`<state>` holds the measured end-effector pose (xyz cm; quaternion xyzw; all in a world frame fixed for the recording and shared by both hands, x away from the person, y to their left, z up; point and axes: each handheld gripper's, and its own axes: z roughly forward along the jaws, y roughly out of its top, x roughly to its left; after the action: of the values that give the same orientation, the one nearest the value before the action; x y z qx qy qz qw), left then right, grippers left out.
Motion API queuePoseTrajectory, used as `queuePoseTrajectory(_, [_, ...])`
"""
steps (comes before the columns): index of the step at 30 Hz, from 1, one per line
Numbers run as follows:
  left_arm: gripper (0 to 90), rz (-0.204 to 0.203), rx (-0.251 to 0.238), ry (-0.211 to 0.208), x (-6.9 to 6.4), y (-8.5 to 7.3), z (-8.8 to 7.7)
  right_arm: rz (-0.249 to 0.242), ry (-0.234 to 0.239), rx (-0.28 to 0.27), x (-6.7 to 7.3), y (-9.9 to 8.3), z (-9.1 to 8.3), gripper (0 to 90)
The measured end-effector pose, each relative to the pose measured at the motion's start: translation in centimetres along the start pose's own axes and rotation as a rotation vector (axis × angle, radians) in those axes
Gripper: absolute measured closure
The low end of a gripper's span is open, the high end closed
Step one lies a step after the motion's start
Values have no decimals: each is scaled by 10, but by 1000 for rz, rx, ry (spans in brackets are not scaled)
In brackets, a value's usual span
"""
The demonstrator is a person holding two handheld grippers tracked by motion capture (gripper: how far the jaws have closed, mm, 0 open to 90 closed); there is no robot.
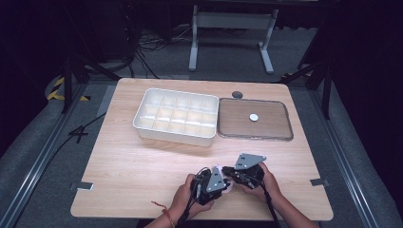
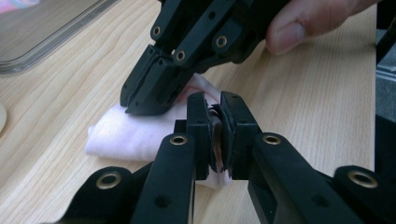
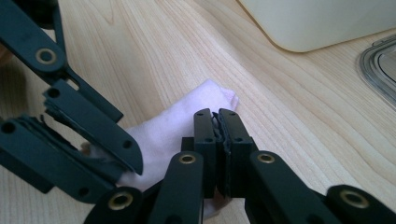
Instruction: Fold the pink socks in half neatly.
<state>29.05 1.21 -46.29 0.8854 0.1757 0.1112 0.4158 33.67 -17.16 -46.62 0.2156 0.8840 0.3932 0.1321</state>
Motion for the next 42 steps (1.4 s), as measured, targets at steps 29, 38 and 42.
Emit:
queuePoseTrajectory(29, [789, 38, 16, -65, 0, 0, -8, -2, 9, 6, -1, -2, -3, 878])
queuePoseTrajectory(38, [801, 1, 15, -1, 16, -6, -13, 4, 11, 8, -2, -2, -4, 878])
queuePoseTrajectory(42, [804, 10, 45, -21, 14, -9, -3, 3, 16, 5, -3, -3, -4, 878])
